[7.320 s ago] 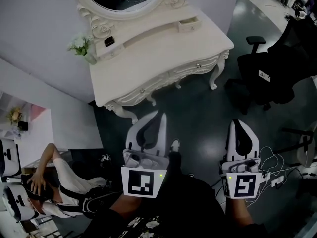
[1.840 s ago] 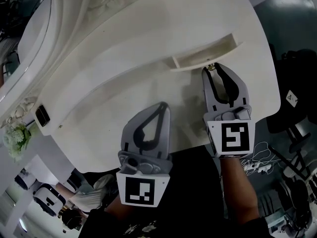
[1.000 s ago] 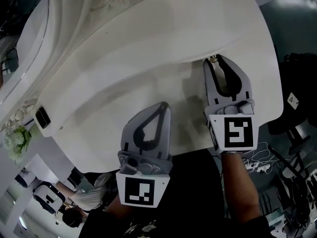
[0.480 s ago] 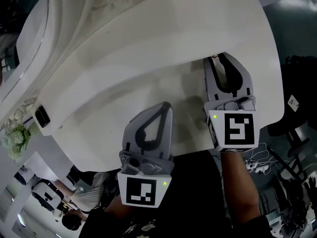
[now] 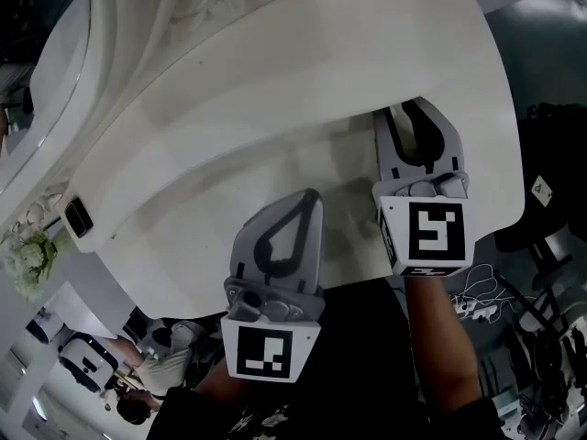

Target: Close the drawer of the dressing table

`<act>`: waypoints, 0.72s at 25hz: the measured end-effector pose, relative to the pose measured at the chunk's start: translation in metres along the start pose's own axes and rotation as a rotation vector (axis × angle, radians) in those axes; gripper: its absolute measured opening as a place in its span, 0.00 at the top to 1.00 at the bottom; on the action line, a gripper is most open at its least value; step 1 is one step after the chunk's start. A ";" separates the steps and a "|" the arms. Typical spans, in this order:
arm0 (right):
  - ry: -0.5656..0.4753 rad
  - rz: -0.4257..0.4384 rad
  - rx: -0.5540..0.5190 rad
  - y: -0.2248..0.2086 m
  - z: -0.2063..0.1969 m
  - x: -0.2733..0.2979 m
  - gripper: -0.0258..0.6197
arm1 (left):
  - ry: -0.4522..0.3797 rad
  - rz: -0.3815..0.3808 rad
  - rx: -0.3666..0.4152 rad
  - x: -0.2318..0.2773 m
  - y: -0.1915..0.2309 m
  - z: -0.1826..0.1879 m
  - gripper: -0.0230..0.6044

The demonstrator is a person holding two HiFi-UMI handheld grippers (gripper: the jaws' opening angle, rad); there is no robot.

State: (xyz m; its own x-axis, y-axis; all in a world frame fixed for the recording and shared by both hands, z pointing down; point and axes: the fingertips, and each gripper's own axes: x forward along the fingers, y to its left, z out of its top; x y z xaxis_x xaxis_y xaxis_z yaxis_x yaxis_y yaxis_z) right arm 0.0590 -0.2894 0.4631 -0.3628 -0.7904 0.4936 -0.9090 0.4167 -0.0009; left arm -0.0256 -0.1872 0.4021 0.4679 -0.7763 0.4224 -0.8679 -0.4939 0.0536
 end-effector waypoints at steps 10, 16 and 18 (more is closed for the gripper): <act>-0.024 0.037 -0.033 0.006 0.001 -0.014 0.64 | -0.031 0.048 0.017 -0.020 -0.004 0.012 0.96; -0.140 0.020 -0.030 0.010 0.024 -0.064 0.94 | -0.083 0.095 0.027 -0.049 -0.012 0.029 0.96; -0.233 0.058 -0.033 0.019 0.043 -0.087 0.96 | -0.115 0.118 0.041 -0.059 -0.015 0.040 0.96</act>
State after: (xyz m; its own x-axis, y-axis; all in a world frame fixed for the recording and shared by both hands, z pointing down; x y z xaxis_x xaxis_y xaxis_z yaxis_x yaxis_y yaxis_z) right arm 0.0640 -0.2320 0.3832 -0.4552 -0.8453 0.2796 -0.8794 0.4760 0.0072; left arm -0.0334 -0.1490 0.3402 0.3814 -0.8683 0.3173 -0.9114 -0.4105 -0.0277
